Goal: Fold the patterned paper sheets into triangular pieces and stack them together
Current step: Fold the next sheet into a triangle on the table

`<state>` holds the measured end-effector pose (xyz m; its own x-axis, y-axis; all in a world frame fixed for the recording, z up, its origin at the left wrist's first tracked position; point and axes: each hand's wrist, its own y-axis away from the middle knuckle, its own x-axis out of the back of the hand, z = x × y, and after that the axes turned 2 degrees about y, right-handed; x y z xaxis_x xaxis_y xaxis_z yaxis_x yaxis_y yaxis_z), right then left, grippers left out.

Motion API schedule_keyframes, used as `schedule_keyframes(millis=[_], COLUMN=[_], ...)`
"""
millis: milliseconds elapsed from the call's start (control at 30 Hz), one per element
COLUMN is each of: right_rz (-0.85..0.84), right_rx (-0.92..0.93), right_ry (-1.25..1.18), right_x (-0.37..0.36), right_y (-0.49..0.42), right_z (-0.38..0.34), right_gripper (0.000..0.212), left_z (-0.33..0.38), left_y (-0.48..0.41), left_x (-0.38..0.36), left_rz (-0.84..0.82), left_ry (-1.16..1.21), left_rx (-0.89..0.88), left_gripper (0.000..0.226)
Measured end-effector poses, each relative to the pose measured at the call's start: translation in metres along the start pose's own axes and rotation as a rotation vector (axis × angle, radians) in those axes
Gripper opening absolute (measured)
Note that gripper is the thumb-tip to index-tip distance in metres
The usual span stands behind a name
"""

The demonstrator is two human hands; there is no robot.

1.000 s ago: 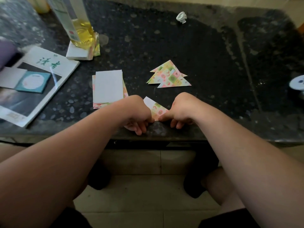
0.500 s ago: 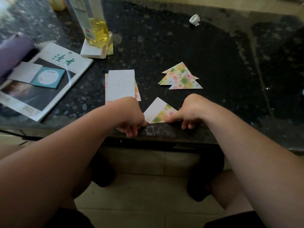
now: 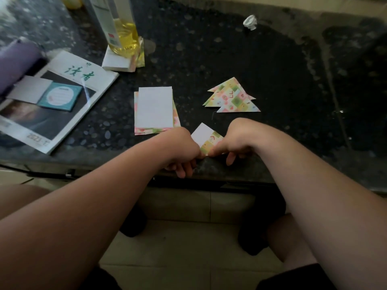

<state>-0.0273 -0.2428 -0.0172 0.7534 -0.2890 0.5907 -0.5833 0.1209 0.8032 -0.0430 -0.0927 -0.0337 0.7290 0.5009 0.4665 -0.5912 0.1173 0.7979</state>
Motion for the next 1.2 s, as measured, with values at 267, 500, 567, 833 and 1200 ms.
schedule_keyframes(millis=[267, 500, 567, 833, 1200], right_rz=[-0.063, 0.000, 0.097, 0.499, 0.298], right_rx=[-0.081, -0.209, -0.163, 0.089, 0.009], right_ry=[-0.119, -0.250, -0.265, 0.074, 0.007], right_x=[0.016, 0.030, 0.026, -0.021, -0.019], right_y=[-0.004, 0.006, 0.006, 0.014, 0.011], right_z=[0.040, 0.087, 0.084, 0.026, 0.017], right_gripper=[0.028, 0.014, 0.012, 0.052, 0.044], left_z=[-0.013, -0.020, -0.021, -0.014, -0.006], left_y=[0.003, 0.007, 0.007, 0.006, 0.003], left_x=[0.015, 0.018, 0.018, 0.004, -0.008], left_rz=[-0.004, 0.015, 0.055, 0.528, 0.455], left_ry=[0.017, 0.031, 0.061, -0.077, -0.100], left_rx=[0.072, 0.082, 0.061, -0.222, -0.195], left_gripper=[0.033, 0.031, 0.027, 0.034, 0.059])
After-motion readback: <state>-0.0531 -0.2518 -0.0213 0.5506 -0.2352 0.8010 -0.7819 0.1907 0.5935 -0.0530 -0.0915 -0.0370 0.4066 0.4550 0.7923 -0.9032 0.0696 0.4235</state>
